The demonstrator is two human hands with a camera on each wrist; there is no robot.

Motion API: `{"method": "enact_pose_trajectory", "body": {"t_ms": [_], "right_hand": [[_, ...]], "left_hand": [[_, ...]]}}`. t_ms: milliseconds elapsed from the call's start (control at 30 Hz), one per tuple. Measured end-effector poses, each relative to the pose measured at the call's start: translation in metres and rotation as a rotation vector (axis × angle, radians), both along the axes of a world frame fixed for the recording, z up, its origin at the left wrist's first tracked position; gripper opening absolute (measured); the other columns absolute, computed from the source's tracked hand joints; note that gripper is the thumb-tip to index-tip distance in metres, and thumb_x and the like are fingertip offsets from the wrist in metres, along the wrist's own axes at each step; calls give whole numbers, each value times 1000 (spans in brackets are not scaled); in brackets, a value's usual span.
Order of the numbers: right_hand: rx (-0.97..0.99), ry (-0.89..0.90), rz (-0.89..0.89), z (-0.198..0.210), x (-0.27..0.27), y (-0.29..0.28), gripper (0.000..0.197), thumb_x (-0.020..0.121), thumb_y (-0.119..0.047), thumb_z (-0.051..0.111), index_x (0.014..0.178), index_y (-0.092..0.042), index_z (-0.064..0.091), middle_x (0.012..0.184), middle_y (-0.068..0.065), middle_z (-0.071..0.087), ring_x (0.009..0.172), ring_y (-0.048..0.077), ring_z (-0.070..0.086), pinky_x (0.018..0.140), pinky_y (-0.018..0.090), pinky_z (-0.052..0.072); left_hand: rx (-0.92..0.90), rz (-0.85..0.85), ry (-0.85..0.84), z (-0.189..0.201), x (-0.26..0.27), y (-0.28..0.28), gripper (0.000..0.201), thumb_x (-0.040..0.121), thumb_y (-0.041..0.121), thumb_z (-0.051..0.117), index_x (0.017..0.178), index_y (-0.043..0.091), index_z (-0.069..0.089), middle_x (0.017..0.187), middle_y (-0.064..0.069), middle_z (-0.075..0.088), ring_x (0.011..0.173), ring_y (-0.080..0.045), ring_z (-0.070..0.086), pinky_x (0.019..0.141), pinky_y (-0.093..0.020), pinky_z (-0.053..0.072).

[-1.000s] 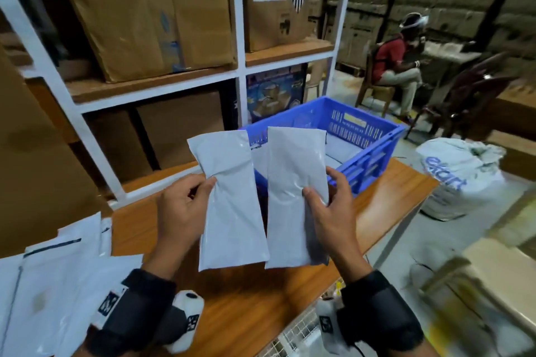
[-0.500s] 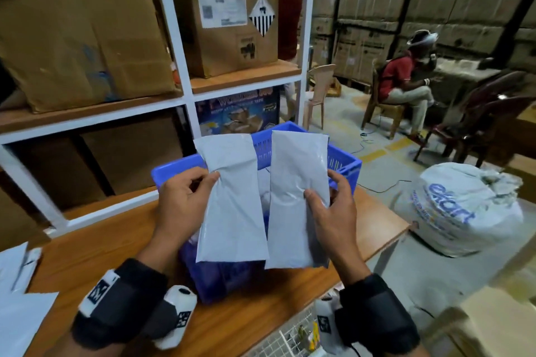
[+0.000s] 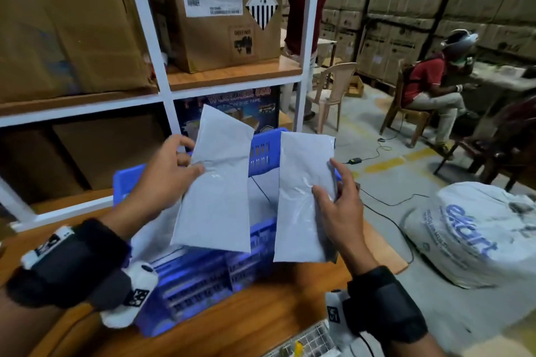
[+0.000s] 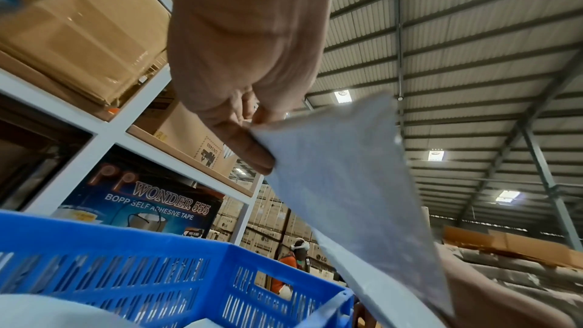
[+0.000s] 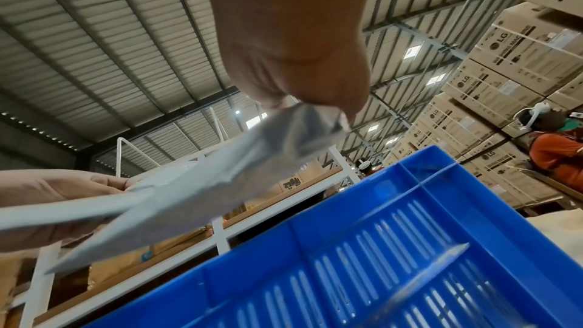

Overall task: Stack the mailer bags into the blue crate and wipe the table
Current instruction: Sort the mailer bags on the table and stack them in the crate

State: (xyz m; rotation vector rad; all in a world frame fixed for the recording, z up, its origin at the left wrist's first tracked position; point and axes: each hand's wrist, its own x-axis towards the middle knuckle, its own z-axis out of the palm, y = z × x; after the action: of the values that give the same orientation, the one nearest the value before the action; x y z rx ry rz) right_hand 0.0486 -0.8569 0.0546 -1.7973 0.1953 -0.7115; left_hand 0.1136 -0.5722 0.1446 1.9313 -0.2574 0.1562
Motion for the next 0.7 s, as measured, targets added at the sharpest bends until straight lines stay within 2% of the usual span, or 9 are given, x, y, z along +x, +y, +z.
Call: {"method": "enact_pose_trajectory", "body": {"t_ms": [67, 133, 167, 233, 333, 433, 567, 667, 700], "right_hand": [[-71, 35, -1, 3, 18, -12, 45, 89, -16, 67, 129, -32, 55, 123, -12, 60, 106, 8, 59, 84, 7, 45], [-157, 43, 7, 10, 37, -24, 36, 89, -11, 68, 123, -23, 62, 118, -11, 64, 100, -2, 58, 76, -4, 36], [-186, 55, 20, 12, 46, -30, 33, 88, -9, 68, 120, -19, 64, 115, -10, 65, 93, -9, 56, 74, -5, 34], [-227, 93, 69, 15, 63, -39, 30, 88, -7, 68, 117, -14, 66, 109, -10, 64, 82, -18, 54, 70, -7, 32], [-338, 156, 108, 11, 88, -53, 30, 87, -13, 70, 118, -17, 68, 106, -9, 65, 80, -7, 54, 70, -6, 33], [-411, 196, 181, 5, 105, -69, 32, 86, -17, 72, 118, -20, 70, 105, -7, 68, 75, -10, 55, 69, -2, 34], [-456, 204, 281, -4, 120, -90, 33, 86, -20, 72, 118, -26, 69, 108, -11, 68, 88, -7, 57, 75, 2, 38], [-417, 157, 310, -11, 127, -98, 35, 86, -19, 73, 120, -25, 68, 115, -13, 66, 97, -13, 56, 80, 1, 39], [-400, 144, 312, -14, 128, -100, 34, 86, -17, 73, 119, -24, 69, 114, -13, 65, 95, -18, 55, 79, 0, 38]], "left_hand": [[84, -40, 7, 5, 23, -9, 52, 89, -5, 62, 124, 29, 43, 93, -18, 67, 68, -28, 63, 53, -35, 50], [213, -91, 10, 5, 47, -21, 68, 90, -6, 59, 139, 37, 37, 95, 0, 62, 67, -11, 59, 50, -22, 46], [308, -107, 9, 2, 58, -29, 67, 90, -7, 57, 140, 35, 41, 95, 6, 57, 68, -2, 55, 49, -16, 43], [504, -135, 33, -10, 84, -43, 56, 88, -10, 52, 130, 27, 57, 93, 6, 55, 64, 1, 50, 46, -8, 37], [631, -180, 168, -30, 121, -67, 44, 83, -10, 44, 107, 18, 67, 100, -6, 66, 63, -17, 61, 48, -19, 45], [724, -205, 271, -48, 145, -90, 33, 80, -9, 39, 91, 13, 61, 84, -11, 58, 63, -23, 51, 51, -26, 41], [850, -218, 388, -72, 170, -114, 19, 87, -1, 52, 93, 5, 69, 84, -10, 60, 74, -24, 55, 68, -29, 53], [1076, -245, 443, -83, 172, -127, 4, 84, 1, 61, 83, 4, 62, 81, -10, 55, 74, -24, 52, 42, -15, 37], [1205, -214, 402, -84, 171, -131, 8, 85, 6, 61, 92, 5, 64, 90, -12, 57, 83, -27, 55, 47, -17, 39]]}}
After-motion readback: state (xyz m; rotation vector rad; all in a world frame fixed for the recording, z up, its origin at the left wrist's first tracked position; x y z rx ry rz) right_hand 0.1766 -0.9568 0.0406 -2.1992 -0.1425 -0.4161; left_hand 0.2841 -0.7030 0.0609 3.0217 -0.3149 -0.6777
